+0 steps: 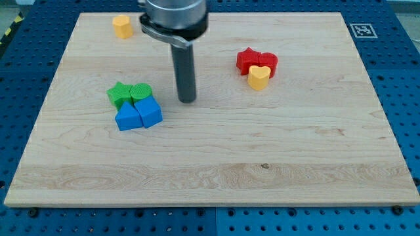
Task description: Slide your arm towards the green star
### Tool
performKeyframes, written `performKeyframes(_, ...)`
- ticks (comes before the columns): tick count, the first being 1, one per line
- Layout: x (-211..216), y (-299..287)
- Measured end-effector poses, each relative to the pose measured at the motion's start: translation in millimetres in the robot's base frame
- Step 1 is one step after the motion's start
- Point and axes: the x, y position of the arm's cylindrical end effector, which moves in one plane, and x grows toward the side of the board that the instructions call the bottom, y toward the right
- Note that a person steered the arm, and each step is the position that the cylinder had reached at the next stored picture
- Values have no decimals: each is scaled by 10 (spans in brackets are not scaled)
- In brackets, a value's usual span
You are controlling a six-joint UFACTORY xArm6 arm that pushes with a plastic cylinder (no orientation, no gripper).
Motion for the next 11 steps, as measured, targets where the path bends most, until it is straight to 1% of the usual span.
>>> performKeyframes(1,299,201)
performKeyframes(3,1106,279)
performKeyframes(4,1431,41)
performKeyframes(5,1461,-447)
performKeyframes(6,1200,-784)
performKeyframes(7,691,-1067)
performKeyframes(8,707,-1261)
performKeyframes(9,690,-1743)
performKeyframes(10,401,-2238)
performKeyframes(11,198,-2312)
